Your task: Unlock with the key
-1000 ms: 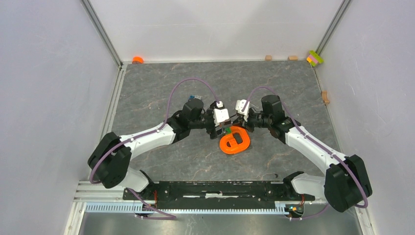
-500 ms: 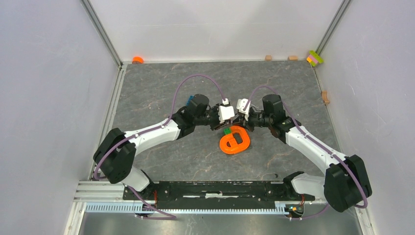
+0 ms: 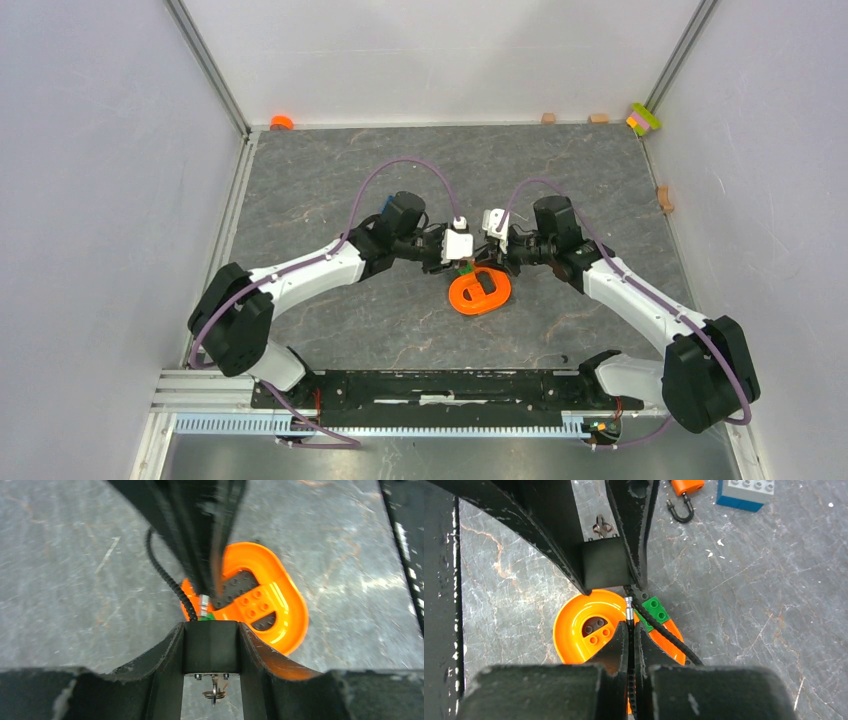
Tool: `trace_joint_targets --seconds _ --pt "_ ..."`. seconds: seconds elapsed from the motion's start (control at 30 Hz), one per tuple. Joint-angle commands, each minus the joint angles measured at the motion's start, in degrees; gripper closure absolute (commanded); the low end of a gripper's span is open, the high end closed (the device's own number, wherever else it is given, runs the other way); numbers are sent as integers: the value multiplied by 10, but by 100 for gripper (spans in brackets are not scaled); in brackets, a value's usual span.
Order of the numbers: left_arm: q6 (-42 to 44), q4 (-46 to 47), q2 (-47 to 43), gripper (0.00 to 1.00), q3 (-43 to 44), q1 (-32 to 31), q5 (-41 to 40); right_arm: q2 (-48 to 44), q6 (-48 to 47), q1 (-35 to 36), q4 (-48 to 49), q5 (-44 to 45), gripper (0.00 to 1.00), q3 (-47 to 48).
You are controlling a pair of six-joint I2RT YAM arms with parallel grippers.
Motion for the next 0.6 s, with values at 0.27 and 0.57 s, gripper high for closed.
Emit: trace_joint_targets --seconds 0.27,0.57 --pt "23 -27 -37 98 -19 1 88 13 -97 -10 -32 11 100 26" --pt "-42 39 -39 98 -27 32 29 26 -230 -11 -148 -69 100 57"
